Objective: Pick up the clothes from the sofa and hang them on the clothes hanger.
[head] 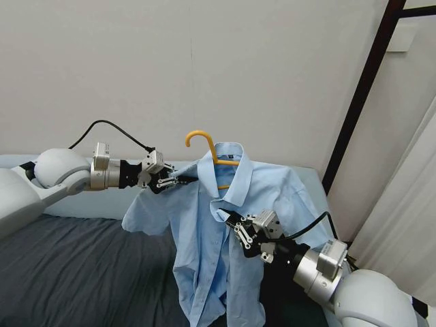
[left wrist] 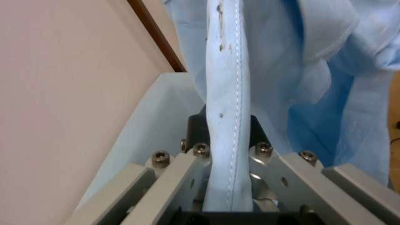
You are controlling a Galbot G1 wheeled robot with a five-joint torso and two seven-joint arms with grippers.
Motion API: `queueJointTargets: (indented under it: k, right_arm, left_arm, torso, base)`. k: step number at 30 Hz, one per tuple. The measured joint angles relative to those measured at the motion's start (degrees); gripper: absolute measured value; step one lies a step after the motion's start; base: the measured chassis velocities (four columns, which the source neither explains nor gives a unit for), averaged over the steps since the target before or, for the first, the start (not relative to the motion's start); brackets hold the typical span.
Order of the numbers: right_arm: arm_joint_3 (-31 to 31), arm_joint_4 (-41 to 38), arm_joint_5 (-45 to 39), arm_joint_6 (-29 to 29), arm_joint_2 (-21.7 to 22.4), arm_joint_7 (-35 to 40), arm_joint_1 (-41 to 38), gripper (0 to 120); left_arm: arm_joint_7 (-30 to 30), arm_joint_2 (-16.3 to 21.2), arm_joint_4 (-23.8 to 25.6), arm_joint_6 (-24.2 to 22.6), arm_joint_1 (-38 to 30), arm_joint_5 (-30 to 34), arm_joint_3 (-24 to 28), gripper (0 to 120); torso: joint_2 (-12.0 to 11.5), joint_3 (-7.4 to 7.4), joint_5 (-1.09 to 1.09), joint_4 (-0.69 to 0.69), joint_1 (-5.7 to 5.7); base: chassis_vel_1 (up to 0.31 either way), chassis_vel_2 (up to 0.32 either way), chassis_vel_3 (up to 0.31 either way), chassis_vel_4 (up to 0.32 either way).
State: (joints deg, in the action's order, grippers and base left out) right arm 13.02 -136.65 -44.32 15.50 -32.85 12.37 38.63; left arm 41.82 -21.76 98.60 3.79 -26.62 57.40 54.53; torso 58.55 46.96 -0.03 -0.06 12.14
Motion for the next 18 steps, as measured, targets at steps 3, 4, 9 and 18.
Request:
queueJointTargets:
  k: [3,4,9,18]
  right_arm:
    - [0.0,1.2,0.9,1.3,-0.5,0.7,1.0,5]
    - [-0.3,1.7,1.3,1.8,-0.7,1.1,2.0,8]
    - [-3.5,1.5,3.8,3.5,-0.8,1.5,8.9,27]
    - [-12.5,-5.0,6.0,4.5,0.4,2.1,20.9,62]
  left_arm:
    - [0.1,0.4,0.2,0.3,0.2,-0.3,0.0,1]
    - [0.1,0.6,0.2,0.6,0.7,-0.8,-0.3,1]
    - [0.0,1.0,-0.7,1.4,5.0,-3.3,-3.5,1]
    - [-0.3,1.6,-2.5,2.4,9.6,-5.7,-7.3,1]
  torso:
    - [0.0,0.00,0.00,0.00,0.00]
    - [0.0,0.00,0.00,0.00,0.00]
    - [0.0,0.00,0.00,0.00,0.00]
    - [0.0,0.00,0.00,-0.01,0.00]
  base:
    - [0.000,0.000,0.000,0.000]
    - [0.000,0.000,0.000,0.000]
    - [0.000,0.000,0.000,0.000]
    - [0.000,0.000,0.000,0.000]
